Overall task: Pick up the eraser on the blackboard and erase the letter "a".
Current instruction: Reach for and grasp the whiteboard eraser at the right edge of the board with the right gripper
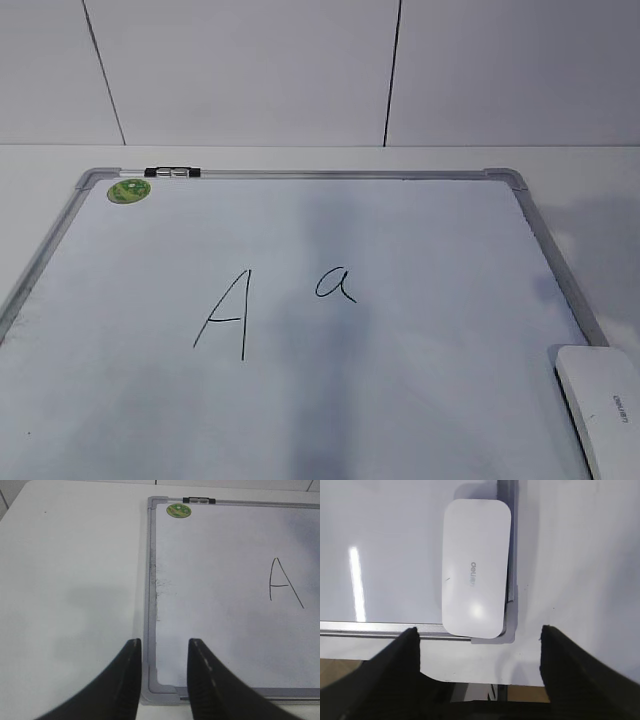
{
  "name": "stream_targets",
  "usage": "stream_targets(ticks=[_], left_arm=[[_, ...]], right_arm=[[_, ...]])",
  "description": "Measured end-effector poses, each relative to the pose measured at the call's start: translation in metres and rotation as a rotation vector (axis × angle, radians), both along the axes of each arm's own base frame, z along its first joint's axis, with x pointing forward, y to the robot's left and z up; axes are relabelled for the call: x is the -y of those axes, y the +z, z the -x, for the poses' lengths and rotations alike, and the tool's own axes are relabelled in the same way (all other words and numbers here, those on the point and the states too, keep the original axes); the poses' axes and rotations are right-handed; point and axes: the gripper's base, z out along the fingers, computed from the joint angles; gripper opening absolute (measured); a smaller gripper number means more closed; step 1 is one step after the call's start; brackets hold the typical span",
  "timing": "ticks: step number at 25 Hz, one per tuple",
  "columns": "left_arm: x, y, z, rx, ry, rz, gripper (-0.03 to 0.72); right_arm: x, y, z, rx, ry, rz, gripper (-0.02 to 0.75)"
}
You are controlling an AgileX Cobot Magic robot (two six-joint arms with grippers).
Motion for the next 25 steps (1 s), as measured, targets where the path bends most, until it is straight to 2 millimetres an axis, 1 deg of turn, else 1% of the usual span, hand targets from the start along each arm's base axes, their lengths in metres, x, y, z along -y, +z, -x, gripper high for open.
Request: stream_targets(ticks=[11,18,21,23,25], left_arm=[[0.0,0.0,0.0,0.0,0.0,0.0,0.235],[0.0,0.0,0.0,0.0,0.0,0.0,0.235],[0.0,0.0,0.0,0.0,0.0,0.0,0.235],[0.0,0.0,0.0,0.0,0.0,0.0,0.235],[0.0,0.0,0.0,0.0,0.0,0.0,0.235]], right_arm=[[-0.006,-0.02,-0.018,-0.1,0.008,-0.005,0.592],[-0.022,-0.02,-0.015,-0.105,0.048,-0.004,0.592],[-0.024,-0.02,-0.014,-0.104,0.043,0.01,0.592],[-0.023,-0.025,-0.012,-0.117,0.035,0.018,0.592],[-0.022,-0.034,-0.008,-0.149,0.033,0.026,0.592]])
